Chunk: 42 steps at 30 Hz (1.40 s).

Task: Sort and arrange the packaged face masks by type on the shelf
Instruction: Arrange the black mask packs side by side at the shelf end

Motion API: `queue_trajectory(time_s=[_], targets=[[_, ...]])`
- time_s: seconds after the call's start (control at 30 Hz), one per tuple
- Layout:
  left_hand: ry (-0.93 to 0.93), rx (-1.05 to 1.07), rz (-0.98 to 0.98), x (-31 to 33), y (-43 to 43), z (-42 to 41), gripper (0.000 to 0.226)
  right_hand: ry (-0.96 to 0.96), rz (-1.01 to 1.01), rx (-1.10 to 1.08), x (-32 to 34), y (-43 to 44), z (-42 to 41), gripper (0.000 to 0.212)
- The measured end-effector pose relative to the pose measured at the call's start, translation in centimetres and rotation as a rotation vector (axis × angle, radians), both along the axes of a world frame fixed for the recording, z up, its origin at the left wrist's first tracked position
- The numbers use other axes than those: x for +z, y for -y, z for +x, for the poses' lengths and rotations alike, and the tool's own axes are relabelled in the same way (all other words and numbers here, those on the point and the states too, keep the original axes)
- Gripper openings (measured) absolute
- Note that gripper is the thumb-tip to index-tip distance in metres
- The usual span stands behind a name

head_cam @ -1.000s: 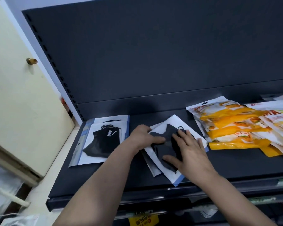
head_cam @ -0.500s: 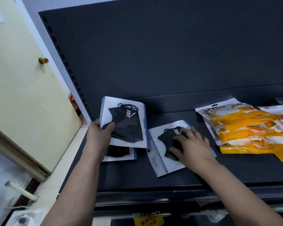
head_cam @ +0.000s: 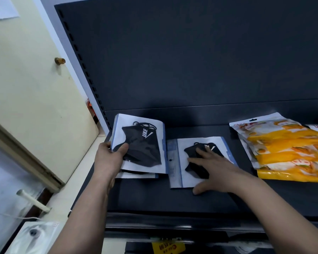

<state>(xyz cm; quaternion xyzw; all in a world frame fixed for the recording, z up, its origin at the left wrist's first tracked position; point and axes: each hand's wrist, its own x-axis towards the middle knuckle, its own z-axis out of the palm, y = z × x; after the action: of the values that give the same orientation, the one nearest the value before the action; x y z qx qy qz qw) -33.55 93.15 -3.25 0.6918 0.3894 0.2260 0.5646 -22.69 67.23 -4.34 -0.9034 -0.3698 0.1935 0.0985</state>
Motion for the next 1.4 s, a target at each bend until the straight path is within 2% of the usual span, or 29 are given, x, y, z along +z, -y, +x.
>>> queue_trajectory(time_s=[0.07,0.13,0.23,0.3,0.37,0.5,0.57,0.63,0.7,0.73,0.8,0.9,1.03,1.07,1.13,1.17,1.2,1.23,1.3,1.37,1.4], targets=[[-0.026,0.019,-0.009,-0.4,-0.1,-0.4,0.036,-0.006,0.008,0.02,0.1,0.5,0.1,0.091],[-0.039,0.015,-0.015,-0.7,0.0,-0.7,0.034,0.097,-0.009,0.065,-0.5,0.6,-0.1,0.076],[-0.028,0.014,-0.022,-1.1,0.1,-1.0,0.031,0.545,0.045,0.196,-2.4,0.4,-0.9,0.046],[-0.013,0.019,-0.033,-1.2,0.1,-1.3,0.032,0.678,0.106,0.113,-4.0,0.7,-0.5,0.053],[-0.015,0.027,-0.04,-1.4,0.0,-1.6,0.036,0.718,0.184,-0.03,-4.1,0.6,-0.4,0.061],[-0.062,0.032,-0.035,-1.5,-0.2,-3.1,0.045,0.728,0.468,-0.285,-1.3,-1.4,-1.7,0.033],[-0.156,0.024,0.099,-1.3,-0.4,-4.3,0.054,0.705,0.62,-0.298,-0.3,-2.8,-3.1,0.025],[-0.411,-0.02,0.424,-1.3,-0.2,-5.4,0.066,0.598,0.696,-0.267,0.1,-4.0,-4.5,0.037],[-0.615,-0.078,0.803,-1.7,-0.2,-6.7,0.076,0.504,0.741,-0.246,0.3,-5.0,-5.8,0.039],[-0.627,-0.13,0.932,-2.0,-0.4,-7.1,0.078,0.475,0.757,-0.246,0.3,-5.3,-6.3,0.038],[-0.545,-0.332,1.017,-2.9,-1.4,-7.6,0.071,0.426,0.8,-0.278,-0.1,-5.7,-6.9,0.041],[-0.539,-0.586,0.961,-3.6,-2.4,-7.9,0.06,0.429,0.866,-0.332,-0.1,-6.1,-7.8,0.04],[-0.466,-0.56,0.933,-3.7,-2.8,-7.0,0.051,0.493,0.856,-0.202,0.4,-8.1,-10.1,0.04],[-0.382,-0.51,0.824,-3.7,-3.3,-6.6,0.041,0.505,0.804,-0.138,0.3,-8.9,-10.8,0.042],[-0.109,-0.297,0.375,-3.0,-4.9,-6.5,0.028,0.463,0.631,0.016,-0.4,-10.4,-12.1,0.05],[0.031,-0.192,0.169,-2.6,-5.7,-6.7,0.026,0.402,0.548,0.099,-1.0,-11.1,-12.6,0.059],[0.111,-0.134,0.052,-2.3,-6.5,-7.2,0.026,0.32,0.494,0.167,-1.5,-11.7,-12.9,0.066],[0.118,-0.16,0.062,-2.0,-6.7,-7.7,0.029,0.236,0.46,0.205,-1.8,-12.1,-13.0,0.07],[-0.001,-0.391,0.257,-1.9,-6.3,-9.0,0.039,0.161,0.527,0.165,-2.1,-12.3,-13.2,0.062],[-0.199,-0.573,0.502,-2.2,-5.6,-9.9,0.057,0.311,0.669,-0.045,-2.3,-12.0,-13.0,0.041],[-0.284,-0.624,0.586,-2.3,-5.3,-10.2,0.067,0.385,0.642,-0.171,-2.0,-11.8,-12.9,0.043]])
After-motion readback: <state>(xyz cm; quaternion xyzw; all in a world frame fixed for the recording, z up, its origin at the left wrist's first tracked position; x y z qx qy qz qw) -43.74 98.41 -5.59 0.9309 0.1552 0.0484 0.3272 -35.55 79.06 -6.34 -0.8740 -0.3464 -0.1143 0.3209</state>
